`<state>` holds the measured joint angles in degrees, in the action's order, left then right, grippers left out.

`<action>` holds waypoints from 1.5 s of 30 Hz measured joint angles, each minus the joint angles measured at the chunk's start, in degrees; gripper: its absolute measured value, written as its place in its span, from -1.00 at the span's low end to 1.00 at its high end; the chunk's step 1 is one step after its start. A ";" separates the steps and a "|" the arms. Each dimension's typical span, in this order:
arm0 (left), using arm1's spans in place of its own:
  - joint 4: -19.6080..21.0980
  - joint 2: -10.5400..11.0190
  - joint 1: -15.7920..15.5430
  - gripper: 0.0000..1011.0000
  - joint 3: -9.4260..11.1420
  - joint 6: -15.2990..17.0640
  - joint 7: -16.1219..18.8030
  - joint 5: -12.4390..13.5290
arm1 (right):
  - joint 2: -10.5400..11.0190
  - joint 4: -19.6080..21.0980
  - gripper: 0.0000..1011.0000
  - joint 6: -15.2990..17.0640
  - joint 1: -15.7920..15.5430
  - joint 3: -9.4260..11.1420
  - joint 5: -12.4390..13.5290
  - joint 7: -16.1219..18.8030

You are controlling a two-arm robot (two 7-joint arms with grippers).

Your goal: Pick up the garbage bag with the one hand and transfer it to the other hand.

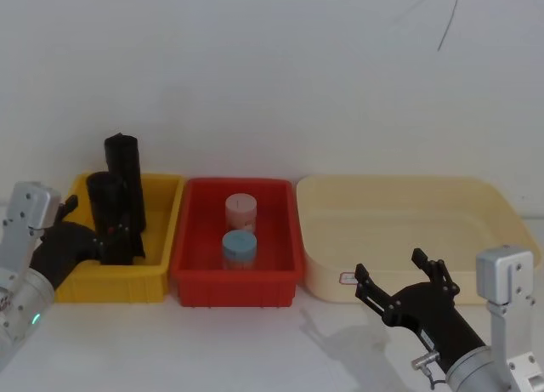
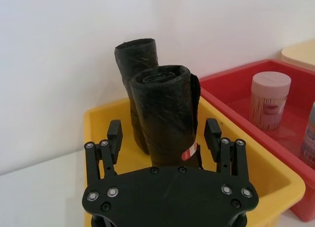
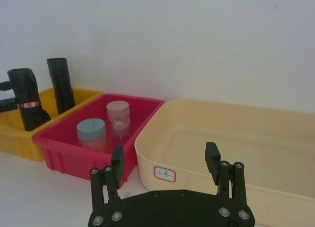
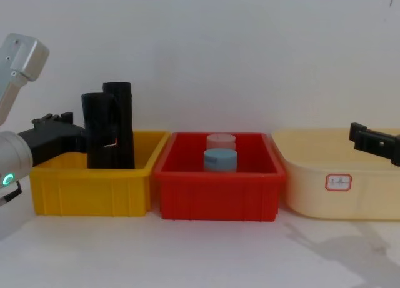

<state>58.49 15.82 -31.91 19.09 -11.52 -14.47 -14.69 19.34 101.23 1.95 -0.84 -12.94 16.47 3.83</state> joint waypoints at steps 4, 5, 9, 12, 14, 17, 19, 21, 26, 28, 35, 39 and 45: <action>-1.54 -0.67 -0.96 0.98 -0.10 -0.55 -0.51 -0.15 | 0.00 0.00 0.98 0.00 0.00 0.00 0.00 0.00; -2.25 -1.01 -1.43 0.98 -0.17 -0.80 -0.73 -0.22 | 0.00 0.00 0.98 0.00 0.00 0.00 0.00 0.00; -4.10 -1.75 -2.49 0.98 -0.33 -1.35 -1.18 -0.37 | 0.00 0.00 0.98 0.00 0.00 0.00 0.00 0.00; -5.40 -2.30 -3.25 0.97 -0.49 -1.76 -1.47 -0.49 | 0.00 0.00 0.98 0.00 0.00 0.00 0.00 0.00; -6.00 -2.54 -3.57 0.97 -0.56 -1.98 -1.62 -0.55 | 0.00 0.00 0.98 0.00 0.00 0.00 0.00 0.00; -7.13 -3.03 -4.21 0.81 -0.75 -2.32 -1.87 -0.65 | 0.00 0.00 0.98 0.00 0.00 0.00 0.00 0.00; -7.79 -3.31 -4.55 0.73 -0.92 -2.57 -2.07 -0.75 | 0.00 0.00 0.98 0.00 0.00 0.00 0.00 0.00; -8.03 -3.42 -4.69 0.63 -1.01 -2.66 -2.21 -0.81 | 0.00 0.00 0.98 0.00 0.00 0.00 0.00 0.00; -7.85 -3.52 -4.67 0.36 -1.29 -2.73 -2.67 -0.89 | 0.00 0.00 0.98 0.00 0.00 0.00 0.00 0.00; -7.01 -3.39 -4.27 0.20 -1.42 -2.71 -2.87 -0.91 | 0.00 0.00 0.98 0.00 0.00 0.00 0.00 0.00; -1.77 -2.41 -1.94 0.04 -2.01 -2.47 -3.19 -0.94 | 0.00 0.00 0.98 0.00 0.00 0.00 0.00 0.00; 2.15 -1.73 -0.32 -0.01 -2.50 -2.44 -3.28 -1.01 | 0.00 0.00 0.98 0.00 0.00 0.00 0.00 0.00; 8.83 -0.81 2.17 -0.07 -3.41 -2.75 -3.80 -1.54 | 0.00 0.00 0.98 0.00 0.00 0.00 0.00 0.00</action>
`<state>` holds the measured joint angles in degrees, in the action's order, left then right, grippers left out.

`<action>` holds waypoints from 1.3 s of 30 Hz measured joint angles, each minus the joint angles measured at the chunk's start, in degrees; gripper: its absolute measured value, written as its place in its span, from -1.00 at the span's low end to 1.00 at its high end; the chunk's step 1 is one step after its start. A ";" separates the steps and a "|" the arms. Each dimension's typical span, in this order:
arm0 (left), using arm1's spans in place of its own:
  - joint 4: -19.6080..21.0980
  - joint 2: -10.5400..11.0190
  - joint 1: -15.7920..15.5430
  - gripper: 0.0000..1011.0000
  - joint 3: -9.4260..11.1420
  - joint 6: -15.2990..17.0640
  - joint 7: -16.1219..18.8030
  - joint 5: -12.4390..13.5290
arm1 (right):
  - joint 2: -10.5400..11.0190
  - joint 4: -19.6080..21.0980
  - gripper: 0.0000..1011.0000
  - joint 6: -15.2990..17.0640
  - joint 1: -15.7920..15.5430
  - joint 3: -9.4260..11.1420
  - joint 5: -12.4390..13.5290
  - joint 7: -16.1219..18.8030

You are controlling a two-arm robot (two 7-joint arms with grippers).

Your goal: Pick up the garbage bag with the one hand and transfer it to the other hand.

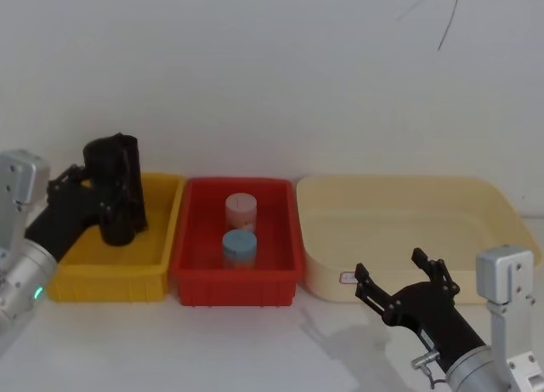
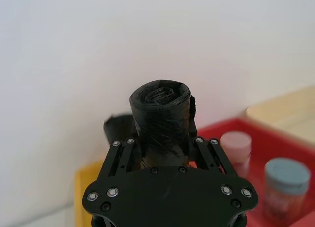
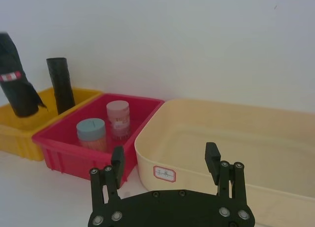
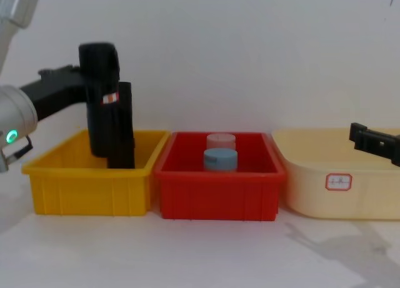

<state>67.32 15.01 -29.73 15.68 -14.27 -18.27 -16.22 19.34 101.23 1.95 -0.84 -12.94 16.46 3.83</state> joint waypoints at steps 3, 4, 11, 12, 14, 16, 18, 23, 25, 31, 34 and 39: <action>3.18 0.30 1.02 -0.10 -0.37 -0.39 -0.59 -0.53 | 0.00 0.00 0.98 0.00 0.00 0.00 0.00 0.00; 3.87 0.34 1.23 -0.11 -0.44 -0.52 -0.83 -0.74 | 0.00 0.00 0.98 0.00 0.00 0.00 0.00 0.00; 9.61 0.30 2.47 -0.14 -0.60 -1.35 -3.41 -2.77 | 0.00 0.00 0.98 0.00 0.00 0.00 0.00 0.00; 10.10 0.22 2.51 -0.14 -0.52 -1.42 -3.72 -2.98 | 0.00 0.00 0.98 0.00 0.00 0.00 0.00 0.00; 10.69 0.09 2.54 -0.14 -0.37 -1.51 -4.33 -3.44 | 0.00 0.00 0.98 0.00 0.00 0.00 0.00 0.00; 11.64 -0.27 2.54 -0.14 0.08 -1.62 -5.36 -4.22 | 0.00 0.00 0.98 0.00 0.00 0.00 0.00 0.00; 11.99 -0.50 2.46 -0.14 0.41 -1.64 -5.97 -4.66 | 0.00 0.00 0.98 0.00 0.00 0.00 0.00 0.00; 12.31 -1.75 1.69 -0.14 1.93 -1.60 -8.33 -6.35 | 0.00 0.00 0.98 0.00 0.00 0.00 0.00 0.00; 11.98 -2.40 1.18 -0.14 2.73 -1.42 -9.36 -7.08 | 0.00 0.00 0.98 0.00 0.00 0.00 0.00 0.00; 9.74 -4.38 -0.38 -0.14 4.77 -0.64 -11.67 -8.73 | 0.00 0.00 0.98 0.00 0.00 0.00 0.00 0.00; 8.06 -5.48 -1.33 -0.14 5.89 -0.34 -12.71 -9.40 | 0.00 0.00 0.98 0.00 0.00 0.00 0.00 0.00; 5.23 -7.16 -2.84 -0.14 7.48 0.13 -14.39 -10.54 | 0.00 0.00 0.98 0.00 0.00 0.00 0.00 0.00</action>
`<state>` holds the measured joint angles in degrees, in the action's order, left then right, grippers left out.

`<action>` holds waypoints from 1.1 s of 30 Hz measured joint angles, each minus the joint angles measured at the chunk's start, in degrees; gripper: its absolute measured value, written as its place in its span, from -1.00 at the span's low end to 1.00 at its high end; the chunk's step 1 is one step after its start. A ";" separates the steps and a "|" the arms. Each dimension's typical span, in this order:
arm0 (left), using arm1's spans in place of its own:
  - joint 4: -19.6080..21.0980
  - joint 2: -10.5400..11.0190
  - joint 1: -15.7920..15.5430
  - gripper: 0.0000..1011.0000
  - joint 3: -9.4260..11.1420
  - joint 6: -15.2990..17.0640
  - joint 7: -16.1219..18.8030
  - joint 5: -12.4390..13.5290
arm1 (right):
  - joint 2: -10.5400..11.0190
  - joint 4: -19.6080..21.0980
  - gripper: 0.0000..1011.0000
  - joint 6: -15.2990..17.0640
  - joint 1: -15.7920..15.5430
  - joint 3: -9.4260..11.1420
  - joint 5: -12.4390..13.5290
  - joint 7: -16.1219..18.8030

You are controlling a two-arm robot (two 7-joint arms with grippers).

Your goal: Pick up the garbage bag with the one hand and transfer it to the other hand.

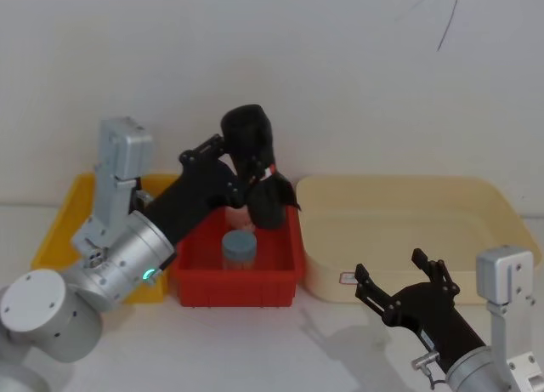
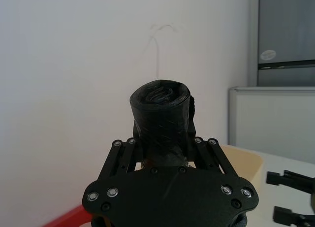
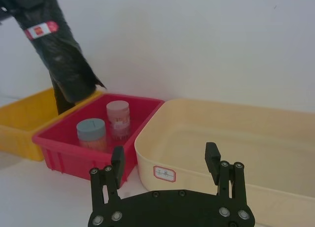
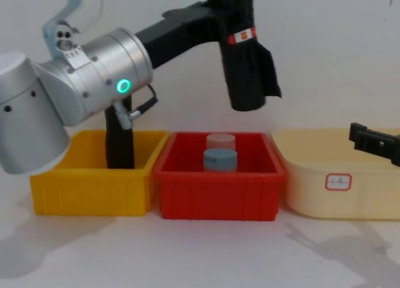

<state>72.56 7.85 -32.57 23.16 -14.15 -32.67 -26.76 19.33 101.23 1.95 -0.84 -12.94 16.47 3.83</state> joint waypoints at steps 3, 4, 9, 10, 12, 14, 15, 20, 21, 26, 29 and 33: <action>-1.59 -0.88 -0.83 -0.14 0.75 0.17 -0.81 -0.54 | 0.00 0.00 0.98 0.00 0.00 0.00 0.00 0.00; -1.80 -1.06 -1.01 -0.14 0.83 0.19 -0.93 -0.64 | 0.00 0.00 0.98 0.00 0.00 0.00 0.00 0.00; -4.70 -2.29 -2.33 -0.14 1.91 0.36 -2.26 -1.56 | 0.00 0.00 0.98 0.00 0.00 0.00 0.00 0.00; -4.91 -2.38 -2.44 -0.14 1.98 0.36 -2.39 -1.64 | 0.00 0.00 0.98 0.00 0.00 0.00 0.00 0.00; -6.09 -2.85 -2.99 -0.14 2.39 0.36 -2.88 -1.96 | 0.00 0.00 0.98 0.00 0.00 0.00 0.00 0.00; -7.06 -3.21 -3.47 -0.14 2.73 0.36 -3.30 -2.24 | 0.00 0.00 0.98 0.00 0.00 0.00 0.00 0.00; -7.06 -3.21 -3.47 -0.14 2.73 0.36 -3.30 -2.24 | 0.00 0.00 0.98 0.00 0.00 0.00 0.00 0.00; -8.85 -3.79 -4.35 -0.14 3.37 0.36 -4.21 -2.82 | 0.00 0.00 0.98 0.00 0.00 0.00 0.00 0.00; -9.29 -3.93 -4.59 -0.14 3.54 0.36 -4.44 -2.99 | 0.00 0.00 0.98 0.00 0.00 0.00 0.00 0.00; -10.28 -4.23 -5.11 -0.14 3.96 0.36 -5.06 -3.41 | 0.02 0.02 0.98 0.02 0.03 0.00 -0.16 0.02; -10.79 -4.38 -5.36 -0.14 4.17 0.36 -5.34 -3.60 | 0.24 0.14 0.98 0.10 0.21 -0.16 -0.69 0.17; -11.23 -4.50 -5.60 -0.14 4.35 0.36 -5.58 -3.80 | 0.76 0.34 0.98 0.39 0.57 -0.53 -1.69 0.52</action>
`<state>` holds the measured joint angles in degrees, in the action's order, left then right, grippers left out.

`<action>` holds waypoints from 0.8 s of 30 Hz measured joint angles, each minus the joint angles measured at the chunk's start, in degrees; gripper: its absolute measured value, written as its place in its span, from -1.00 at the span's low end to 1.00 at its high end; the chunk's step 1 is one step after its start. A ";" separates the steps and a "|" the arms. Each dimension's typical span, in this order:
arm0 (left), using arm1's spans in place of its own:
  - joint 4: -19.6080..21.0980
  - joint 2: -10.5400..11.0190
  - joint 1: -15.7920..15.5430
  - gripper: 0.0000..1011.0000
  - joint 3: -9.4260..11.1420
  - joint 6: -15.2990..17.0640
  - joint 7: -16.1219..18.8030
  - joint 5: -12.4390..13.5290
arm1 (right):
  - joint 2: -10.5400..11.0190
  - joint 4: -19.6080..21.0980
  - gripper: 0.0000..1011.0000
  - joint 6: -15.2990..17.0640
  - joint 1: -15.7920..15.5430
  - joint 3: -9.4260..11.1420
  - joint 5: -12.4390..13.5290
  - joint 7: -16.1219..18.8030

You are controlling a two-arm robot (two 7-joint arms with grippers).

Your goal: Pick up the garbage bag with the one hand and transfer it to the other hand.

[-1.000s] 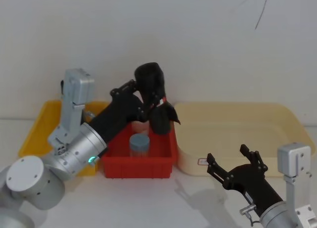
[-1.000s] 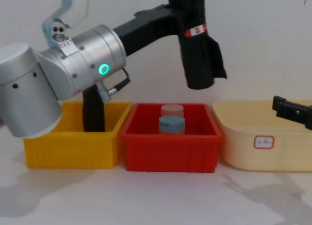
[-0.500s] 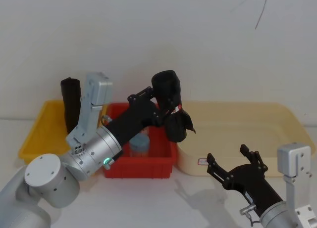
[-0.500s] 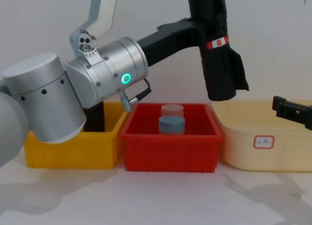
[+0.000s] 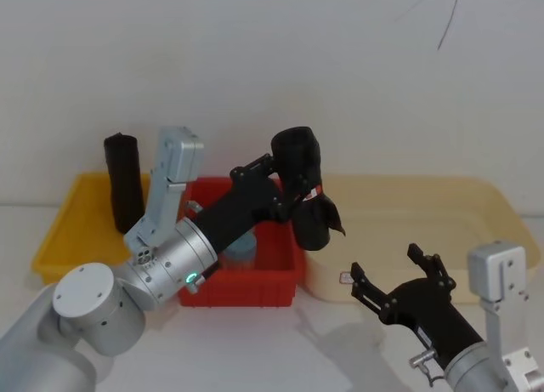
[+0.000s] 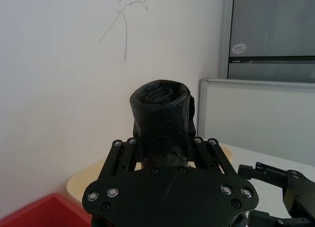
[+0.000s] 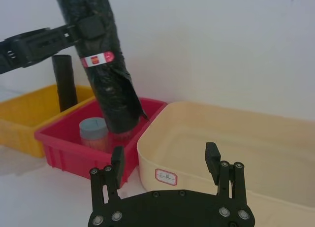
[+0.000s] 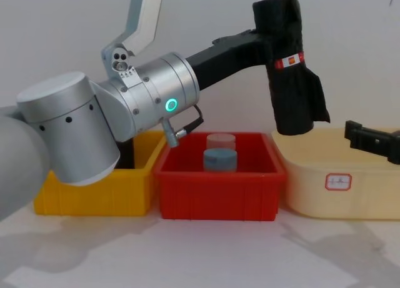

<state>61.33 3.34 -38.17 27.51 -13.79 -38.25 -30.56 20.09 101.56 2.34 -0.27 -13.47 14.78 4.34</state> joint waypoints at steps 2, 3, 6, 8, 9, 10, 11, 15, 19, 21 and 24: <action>-0.23 -0.07 -0.12 -0.14 0.11 0.00 -0.15 -0.10 | 0.43 0.17 0.98 0.25 0.34 -0.33 -0.77 0.36; -0.28 -0.09 -0.15 -0.14 0.13 0.00 -0.18 -0.13 | 0.64 0.23 0.98 0.35 0.51 -0.50 -1.02 0.46; -0.50 -0.14 -0.27 -0.14 0.22 0.01 -0.30 -0.22 | 1.43 0.47 0.98 0.92 1.26 -1.28 -2.50 1.27; -0.65 -0.18 -0.32 -0.14 0.28 0.02 -0.38 -0.26 | 1.83 0.58 0.98 1.15 1.70 -1.71 -3.11 1.66; -0.67 -0.18 -0.33 -0.14 0.29 0.02 -0.40 -0.27 | 2.00 0.60 0.98 1.27 1.90 -1.91 -3.45 1.86; -0.71 -0.20 -0.36 -0.14 0.30 0.03 -0.42 -0.28 | 2.34 0.63 0.98 1.51 2.36 -2.32 -4.09 2.30; -0.78 -0.21 -0.40 -0.14 0.33 0.04 -0.45 -0.32 | 2.52 0.64 0.98 1.64 2.62 -2.52 -4.51 2.62; -0.91 -0.25 -0.46 -0.14 0.38 0.05 -0.53 -0.38 | 3.40 0.61 0.98 2.06 4.25 -3.89 -6.12 4.24; -1.02 -0.27 -0.51 -0.14 0.41 0.05 -0.59 -0.42 | 3.98 -0.03 0.98 2.13 6.25 -5.21 -7.40 6.07; -1.06 -0.28 -0.54 -0.14 0.43 0.05 -0.61 -0.44 | 4.13 -0.53 0.98 2.07 7.29 -5.88 -8.06 7.20; -1.11 -0.29 -0.55 -0.14 0.45 0.05 -0.64 -0.45 | 4.22 -1.36 0.98 1.81 8.78 -6.69 -8.72 8.53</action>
<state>60.22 3.05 -38.72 27.96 -13.73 -38.89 -31.02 24.31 100.21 4.15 8.51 -20.16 6.06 12.87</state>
